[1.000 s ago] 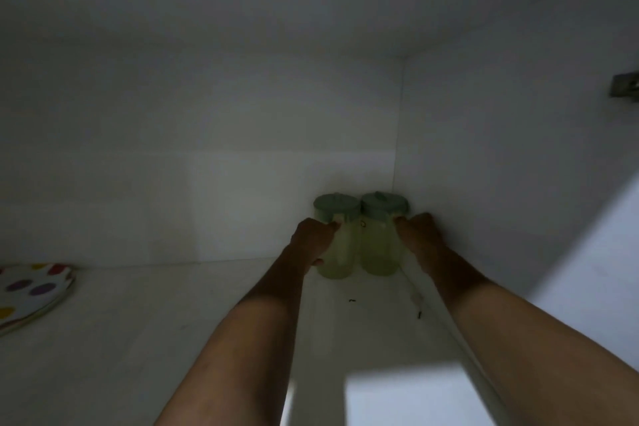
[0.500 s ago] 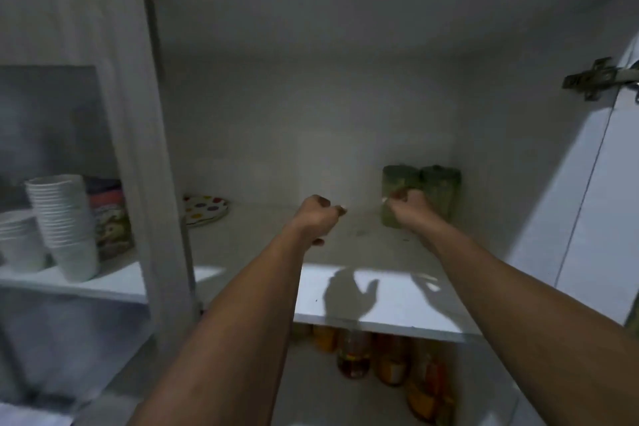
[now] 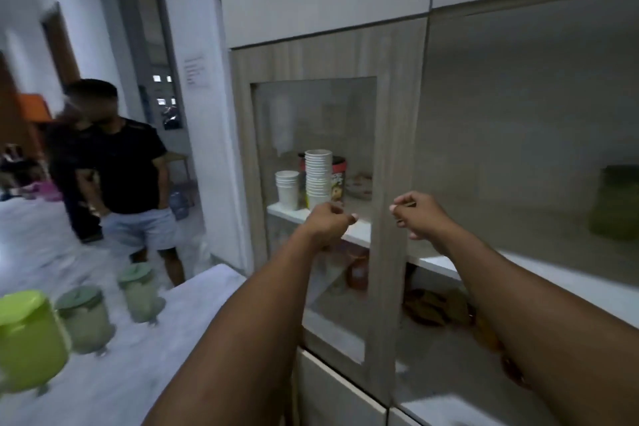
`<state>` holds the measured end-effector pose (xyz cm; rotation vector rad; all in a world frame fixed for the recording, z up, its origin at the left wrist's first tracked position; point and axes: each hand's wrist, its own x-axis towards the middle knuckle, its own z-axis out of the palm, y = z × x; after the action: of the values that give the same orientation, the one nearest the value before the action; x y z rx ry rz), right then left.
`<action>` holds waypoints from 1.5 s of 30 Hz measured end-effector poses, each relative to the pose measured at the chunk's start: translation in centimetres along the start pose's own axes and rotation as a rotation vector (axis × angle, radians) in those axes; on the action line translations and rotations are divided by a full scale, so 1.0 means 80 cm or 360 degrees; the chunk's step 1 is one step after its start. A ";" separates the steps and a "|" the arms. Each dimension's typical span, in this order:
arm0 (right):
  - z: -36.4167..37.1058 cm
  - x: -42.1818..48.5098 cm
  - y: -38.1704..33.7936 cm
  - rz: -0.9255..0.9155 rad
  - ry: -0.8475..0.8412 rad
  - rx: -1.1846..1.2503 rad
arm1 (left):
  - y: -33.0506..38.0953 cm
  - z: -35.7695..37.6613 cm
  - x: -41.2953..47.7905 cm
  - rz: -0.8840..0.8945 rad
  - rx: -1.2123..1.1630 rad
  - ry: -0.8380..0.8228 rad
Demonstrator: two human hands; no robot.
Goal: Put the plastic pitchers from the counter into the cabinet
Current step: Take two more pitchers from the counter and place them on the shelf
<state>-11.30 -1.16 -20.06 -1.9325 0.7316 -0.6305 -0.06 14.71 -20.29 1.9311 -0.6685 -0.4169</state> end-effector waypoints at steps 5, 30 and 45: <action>0.192 -0.013 -0.081 -0.0084 -0.0273 0.0037 | -0.105 -0.191 -0.038 -0.0182 -0.0025 0.0192; 0.865 0.080 -0.065 0.0363 -0.1133 -0.0113 | -0.606 -0.545 0.050 -0.1145 -0.0190 0.0887; 1.011 0.161 -0.010 0.0681 -0.1309 -0.0152 | -0.693 -0.535 0.161 -0.1382 -0.0404 0.1168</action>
<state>53.43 37.65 -51.97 -1.8109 0.6015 0.4575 48.74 55.96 -51.70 1.8549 0.6939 -0.2535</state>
